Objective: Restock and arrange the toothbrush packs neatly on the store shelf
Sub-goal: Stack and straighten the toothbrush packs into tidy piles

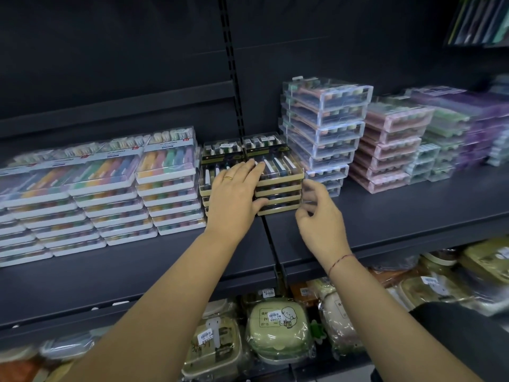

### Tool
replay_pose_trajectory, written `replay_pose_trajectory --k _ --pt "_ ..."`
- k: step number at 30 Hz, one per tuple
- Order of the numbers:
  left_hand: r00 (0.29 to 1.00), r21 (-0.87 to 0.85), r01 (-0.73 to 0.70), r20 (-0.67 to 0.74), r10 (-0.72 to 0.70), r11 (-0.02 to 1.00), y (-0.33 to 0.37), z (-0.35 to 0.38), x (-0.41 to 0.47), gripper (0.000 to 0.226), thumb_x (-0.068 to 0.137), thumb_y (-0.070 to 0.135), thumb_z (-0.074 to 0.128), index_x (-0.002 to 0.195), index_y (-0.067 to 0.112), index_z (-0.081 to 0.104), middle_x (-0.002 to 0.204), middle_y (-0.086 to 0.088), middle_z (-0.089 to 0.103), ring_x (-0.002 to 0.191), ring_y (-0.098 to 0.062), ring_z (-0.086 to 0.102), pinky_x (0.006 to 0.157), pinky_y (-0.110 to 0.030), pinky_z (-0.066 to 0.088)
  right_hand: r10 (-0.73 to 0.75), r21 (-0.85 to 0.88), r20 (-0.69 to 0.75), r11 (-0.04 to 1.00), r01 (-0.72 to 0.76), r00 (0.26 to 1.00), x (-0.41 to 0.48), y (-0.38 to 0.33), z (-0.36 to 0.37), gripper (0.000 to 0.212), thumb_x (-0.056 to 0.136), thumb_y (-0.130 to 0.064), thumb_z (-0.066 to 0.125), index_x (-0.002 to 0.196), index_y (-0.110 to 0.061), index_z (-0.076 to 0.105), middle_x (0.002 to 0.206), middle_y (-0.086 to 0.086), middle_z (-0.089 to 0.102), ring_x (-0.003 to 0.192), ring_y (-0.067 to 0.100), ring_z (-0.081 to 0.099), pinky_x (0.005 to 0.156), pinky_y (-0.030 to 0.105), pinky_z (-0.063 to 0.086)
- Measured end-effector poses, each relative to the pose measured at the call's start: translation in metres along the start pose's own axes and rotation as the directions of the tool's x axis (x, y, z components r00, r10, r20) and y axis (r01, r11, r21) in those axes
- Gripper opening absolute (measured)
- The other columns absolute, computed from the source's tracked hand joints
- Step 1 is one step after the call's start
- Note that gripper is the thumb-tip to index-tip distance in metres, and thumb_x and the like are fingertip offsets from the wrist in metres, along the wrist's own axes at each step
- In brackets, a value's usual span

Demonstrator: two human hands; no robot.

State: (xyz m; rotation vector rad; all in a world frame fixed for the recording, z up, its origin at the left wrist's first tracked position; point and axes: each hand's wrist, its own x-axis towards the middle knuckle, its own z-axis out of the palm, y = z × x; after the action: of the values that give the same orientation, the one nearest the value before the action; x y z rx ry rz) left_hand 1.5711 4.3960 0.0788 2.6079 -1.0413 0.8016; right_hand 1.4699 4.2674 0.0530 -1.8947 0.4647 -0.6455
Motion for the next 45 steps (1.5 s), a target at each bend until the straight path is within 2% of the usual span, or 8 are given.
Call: replay_pose_trajectory --k 5,9,19,23,30,34,39,45 --pt "0.998 -0.042 0.042 0.05 -0.04 0.998 0.005 -0.006 0.002 0.065 0.089 0.037 0.067 0.147 0.019 0.043 0.152 -0.003 0.042 0.141 -0.02 0.036 0.116 -0.036 0.017 -0.045 0.053 -0.032 0.998 0.047 0.998 -0.004 -0.001 -0.004 0.049 0.094 -0.002 0.051 0.137 -0.025 0.05 0.128 -0.006 0.057 0.113 0.006 0.056 0.103 0.03 0.046" --pt "0.979 -0.28 0.171 0.153 -0.132 0.945 0.022 -0.023 0.016 0.067 0.094 0.054 0.051 0.15 0.019 0.037 0.157 -0.002 0.034 0.145 -0.017 0.027 0.117 -0.033 0.018 -0.006 0.174 -0.361 0.982 0.074 0.932 0.012 -0.004 -0.032 0.03 0.096 -0.017 0.055 0.126 -0.025 0.052 0.125 -0.005 0.053 0.115 0.008 0.052 0.102 0.028 0.042" --pt "0.843 -0.835 0.533 0.51 -0.172 0.136 0.104 -0.037 0.095 0.078 0.093 0.069 0.034 0.156 0.035 0.003 0.162 0.009 0.014 0.147 -0.018 0.023 0.11 -0.036 0.028 -0.05 0.437 -0.049 0.897 0.067 0.998 0.101 -0.022 -0.079 0.052 0.091 -0.061 0.052 0.133 -0.03 0.053 0.133 -0.01 0.06 0.126 0.009 0.053 0.111 0.043 0.039" --pt "0.803 -0.818 0.573 0.573 -0.165 -0.049 0.098 -0.014 0.12 0.117 0.045 0.103 0.044 0.148 0.049 0.027 0.157 0.007 0.033 0.14 -0.024 0.038 0.11 -0.053 0.036 -0.024 0.469 0.129 0.882 -0.04 0.991 0.118 -0.038 -0.089 0.073 0.081 -0.082 0.041 0.133 -0.033 0.056 0.13 -0.009 0.063 0.123 0.012 0.057 0.108 0.044 0.041" --pt "0.808 -0.82 0.565 0.572 -0.141 -0.086 0.106 -0.019 0.119 0.119 0.049 0.102 0.041 0.152 0.046 0.017 0.162 0.009 0.018 0.146 -0.022 0.025 0.115 -0.055 0.027 -0.049 0.459 0.244 0.886 -0.07 0.968 0.129 -0.035 -0.088 0.06 0.086 -0.075 0.044 0.13 -0.037 0.059 0.131 -0.013 0.062 0.126 0.006 0.052 0.113 0.041 0.035" --pt "0.798 -0.802 0.577 0.594 -0.101 -0.155 0.097 -0.013 0.122 0.124 0.036 0.097 0.061 0.146 0.044 0.035 0.148 0.002 0.046 0.13 -0.025 0.051 0.105 -0.052 0.043 -0.046 0.476 0.28 0.874 -0.098 0.959 0.125 -0.035 -0.093 0.056 0.093 -0.067 0.041 0.128 -0.029 0.063 0.129 -0.006 0.065 0.124 0.013 0.057 0.109 0.042 0.039" --pt "0.807 -0.824 0.556 0.566 -0.166 -0.106 0.094 -0.027 0.114 0.072 0.084 0.076 0.05 0.142 0.033 0.046 0.132 0.002 0.062 0.11 -0.017 0.066 0.088 -0.039 0.055 -0.049 0.41 0.28 0.909 -0.074 0.959 0.118 -0.008 -0.104 0.042 0.1 -0.057 0.023 0.125 -0.041 0.053 0.124 -0.027 0.06 0.122 -0.005 0.05 0.111 0.025 0.033" --pt "0.867 -0.906 0.411 0.355 -0.35 0.1 0.105 -0.024 0.089 0.066 0.096 0.062 0.034 0.154 0.039 0.017 0.157 0.019 0.024 0.141 -0.005 0.027 0.11 -0.031 0.026 0.027 0.339 0.358 0.928 -0.157 0.933 0.116 0.04 -0.105 0.096 0.076 -0.087 0.042 0.154 -0.037 0.019 0.158 -0.021 0.022 0.145 0.0 0.019 0.123 0.04 0.013"
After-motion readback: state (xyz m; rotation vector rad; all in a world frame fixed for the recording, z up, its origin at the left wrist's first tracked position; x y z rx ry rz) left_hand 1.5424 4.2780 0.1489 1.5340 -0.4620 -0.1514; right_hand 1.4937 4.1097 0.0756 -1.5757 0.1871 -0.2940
